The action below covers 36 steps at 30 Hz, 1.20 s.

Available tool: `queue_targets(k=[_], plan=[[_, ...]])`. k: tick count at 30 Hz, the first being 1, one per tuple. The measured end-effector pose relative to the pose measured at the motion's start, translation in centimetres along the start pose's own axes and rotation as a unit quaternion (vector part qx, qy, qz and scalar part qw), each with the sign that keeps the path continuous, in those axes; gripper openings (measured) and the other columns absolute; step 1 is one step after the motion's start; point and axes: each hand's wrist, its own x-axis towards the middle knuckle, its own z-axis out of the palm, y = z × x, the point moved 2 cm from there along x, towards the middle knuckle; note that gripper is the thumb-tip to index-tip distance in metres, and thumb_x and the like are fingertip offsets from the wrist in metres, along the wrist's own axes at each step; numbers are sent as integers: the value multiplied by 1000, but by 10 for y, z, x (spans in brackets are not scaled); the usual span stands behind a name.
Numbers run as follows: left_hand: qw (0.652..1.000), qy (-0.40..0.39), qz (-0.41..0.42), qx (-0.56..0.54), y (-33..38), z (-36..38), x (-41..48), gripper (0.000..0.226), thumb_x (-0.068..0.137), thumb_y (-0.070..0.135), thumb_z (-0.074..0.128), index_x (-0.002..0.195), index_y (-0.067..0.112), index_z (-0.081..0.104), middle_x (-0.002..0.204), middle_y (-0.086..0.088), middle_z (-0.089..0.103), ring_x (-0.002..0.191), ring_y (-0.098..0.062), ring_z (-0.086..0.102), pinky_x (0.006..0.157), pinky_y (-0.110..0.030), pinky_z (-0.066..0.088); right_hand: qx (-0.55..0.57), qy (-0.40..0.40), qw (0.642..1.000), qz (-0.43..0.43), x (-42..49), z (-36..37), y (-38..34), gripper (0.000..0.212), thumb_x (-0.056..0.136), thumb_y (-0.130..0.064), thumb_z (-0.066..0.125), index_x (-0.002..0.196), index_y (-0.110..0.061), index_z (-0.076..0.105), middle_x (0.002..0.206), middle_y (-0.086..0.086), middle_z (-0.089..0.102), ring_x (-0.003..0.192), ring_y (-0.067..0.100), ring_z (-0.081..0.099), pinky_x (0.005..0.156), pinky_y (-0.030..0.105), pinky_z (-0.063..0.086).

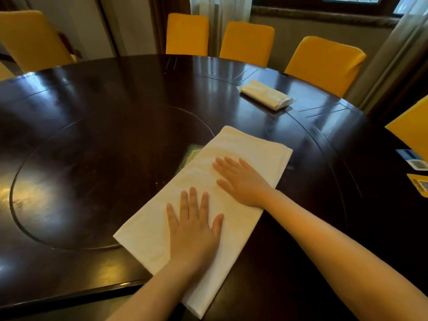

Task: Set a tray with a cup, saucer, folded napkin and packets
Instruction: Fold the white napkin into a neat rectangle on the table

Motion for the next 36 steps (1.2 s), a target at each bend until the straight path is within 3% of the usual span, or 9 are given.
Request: queue_targets(k=[10, 11, 14, 16, 17, 19, 21, 27, 36], plan=[[999, 19, 37, 5, 4, -8, -8, 63, 92, 55, 5, 146, 30, -14, 154, 0, -24, 141, -21, -25, 115, -49, -15, -48, 12, 974, 220, -2, -24, 111, 57, 98, -45, 11, 149, -21, 3, 159, -2, 1, 146, 18, -3, 117, 44, -4], [997, 18, 72, 19, 9, -9, -12, 61, 94, 53, 8, 148, 29, -8, 156, -1, -18, 143, -21, -18, 116, -49, -10, -49, 9, 973, 225, -1, -25, 111, 58, 98, -46, 10, 149, -21, 2, 159, -2, -1, 145, 17, -5, 117, 45, -5], [983, -23, 172, 67, 28, -7, -45, 56, 94, 44, 21, 140, 19, 41, 149, -5, 37, 137, -25, 34, 111, -51, 27, -47, 2, 971, 233, -1, -25, 110, 59, 97, -47, 8, 149, -20, 1, 159, -1, -2, 145, 16, -7, 117, 45, -7], [983, -55, 167, 57, 32, -4, -62, 59, 96, 44, 12, 135, 18, 49, 142, -5, 46, 131, -26, 43, 103, -49, 24, -53, -3, 969, 240, -3, -25, 109, 60, 97, -47, 8, 149, -19, 1, 159, 0, -2, 145, 17, -7, 117, 45, -6], [984, -75, 152, 62, 32, -6, -65, 64, 95, 45, 3, 139, 19, 41, 147, -6, 38, 135, -27, 36, 105, -47, 19, -60, -6, 967, 250, -4, -26, 108, 60, 97, -46, 8, 149, -17, 1, 159, 1, -1, 145, 17, -6, 117, 45, -6], [982, -63, 156, 80, 32, -6, -65, 67, 87, 52, -13, 146, 23, -4, 156, -3, -7, 144, -27, -7, 114, -51, -8, -65, -11, 960, 274, -4, -31, 103, 59, 98, -44, 8, 149, -14, 1, 159, 4, -1, 145, 20, -5, 118, 45, -4], [981, -79, 164, 67, 29, -3, -61, 60, 85, 56, -11, 134, 26, -31, 147, 4, -36, 134, -22, -35, 110, -48, -23, -42, 10, 965, 258, -6, -36, 85, 58, 99, -40, 13, 149, -11, 4, 159, 7, 1, 146, 22, -1, 118, 45, 0], [983, -83, 155, 57, 32, 0, -62, 66, 77, 62, -12, 130, 30, -35, 144, 5, -40, 129, -20, -43, 106, -46, -29, 10, -23, 999, 24, -58, 2, -4, 60, 97, -48, 13, 148, -21, -1, 158, -4, -4, 145, 14, -5, 114, 36, -7], [976, -167, 106, 88, 35, 3, -77, 82, 58, 75, -23, 125, 30, -41, 138, 2, -48, 130, -25, -42, 101, -67, -20, 0, 17, 956, 294, -42, -18, 90, 64, 97, -45, 15, 149, -11, 1, 159, 5, -1, 146, 19, -3, 117, 46, -4]])
